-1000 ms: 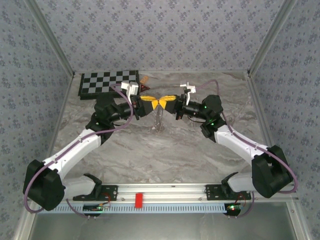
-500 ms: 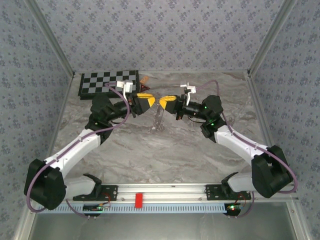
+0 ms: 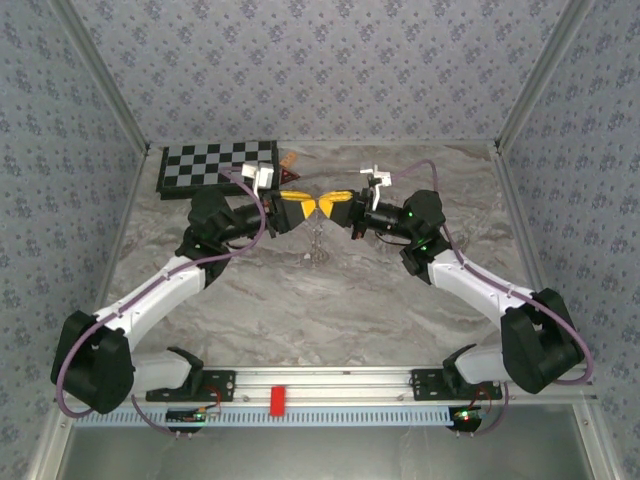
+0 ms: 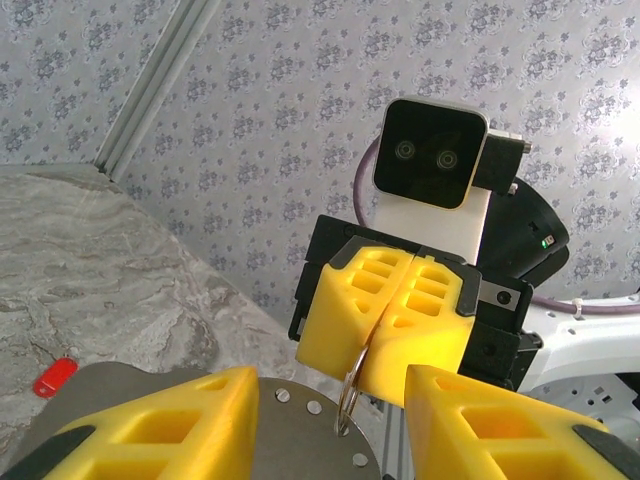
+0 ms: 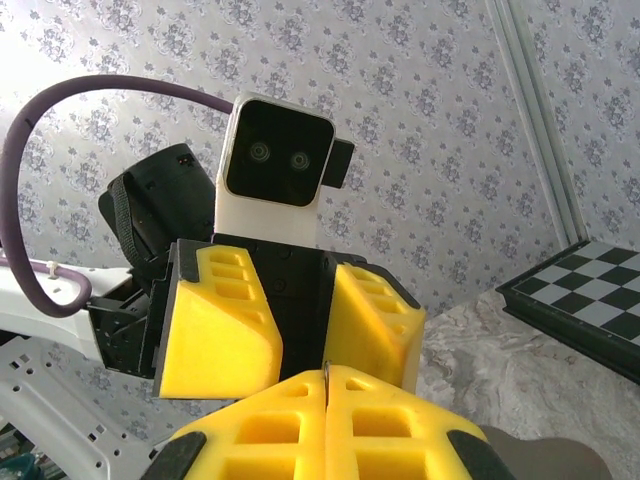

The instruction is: Put the keys on the keyring

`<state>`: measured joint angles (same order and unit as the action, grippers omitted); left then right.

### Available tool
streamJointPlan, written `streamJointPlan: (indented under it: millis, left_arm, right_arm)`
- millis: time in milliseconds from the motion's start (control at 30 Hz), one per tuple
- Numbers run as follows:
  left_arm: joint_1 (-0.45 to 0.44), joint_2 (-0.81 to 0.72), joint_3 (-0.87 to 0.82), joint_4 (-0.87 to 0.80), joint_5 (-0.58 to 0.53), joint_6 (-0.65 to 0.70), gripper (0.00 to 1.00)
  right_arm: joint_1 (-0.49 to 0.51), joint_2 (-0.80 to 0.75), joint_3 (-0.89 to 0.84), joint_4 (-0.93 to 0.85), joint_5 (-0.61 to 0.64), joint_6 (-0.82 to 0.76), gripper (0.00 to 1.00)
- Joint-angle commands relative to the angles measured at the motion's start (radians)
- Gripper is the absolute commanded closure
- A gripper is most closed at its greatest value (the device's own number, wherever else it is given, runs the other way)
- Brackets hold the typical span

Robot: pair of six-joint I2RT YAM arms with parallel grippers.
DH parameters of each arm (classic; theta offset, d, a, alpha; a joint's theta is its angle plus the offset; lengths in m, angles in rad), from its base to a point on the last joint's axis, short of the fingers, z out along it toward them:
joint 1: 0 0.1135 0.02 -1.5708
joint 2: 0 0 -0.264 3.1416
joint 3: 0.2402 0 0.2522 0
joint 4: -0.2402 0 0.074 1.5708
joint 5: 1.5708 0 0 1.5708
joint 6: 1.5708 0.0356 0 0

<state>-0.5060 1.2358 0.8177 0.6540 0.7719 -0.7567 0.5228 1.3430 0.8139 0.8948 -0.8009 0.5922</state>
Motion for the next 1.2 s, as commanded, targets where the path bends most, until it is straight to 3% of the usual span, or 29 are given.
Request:
streamJointPlan:
  millis: [0,200,467,700,1167]
  left_arm:
    - [0.013,-0.042,0.017,0.015,-0.004,0.018,0.58]
    - [0.057,-0.08,-0.008,0.018,-0.076,-0.018,0.58]
    - [0.067,-0.094,-0.021,-0.027,-0.152,-0.012,0.58]
    - [0.066,-0.069,-0.015,-0.021,-0.154,-0.023,0.58]
    - [0.067,-0.061,-0.019,-0.019,-0.143,-0.024,0.58]
  right_arm:
    - [-0.006,-0.004,0.001,0.052,0.004,0.015,1.0]
    - [-0.007,-0.016,-0.002,0.033,0.05,0.013,1.0]
    - [0.006,-0.093,0.013,-0.25,0.311,-0.054,1.0]
    - [0.013,-0.136,0.023,-0.403,0.485,-0.013,1.0]
    - [0.012,-0.145,0.016,-0.428,0.544,0.007,1.0]
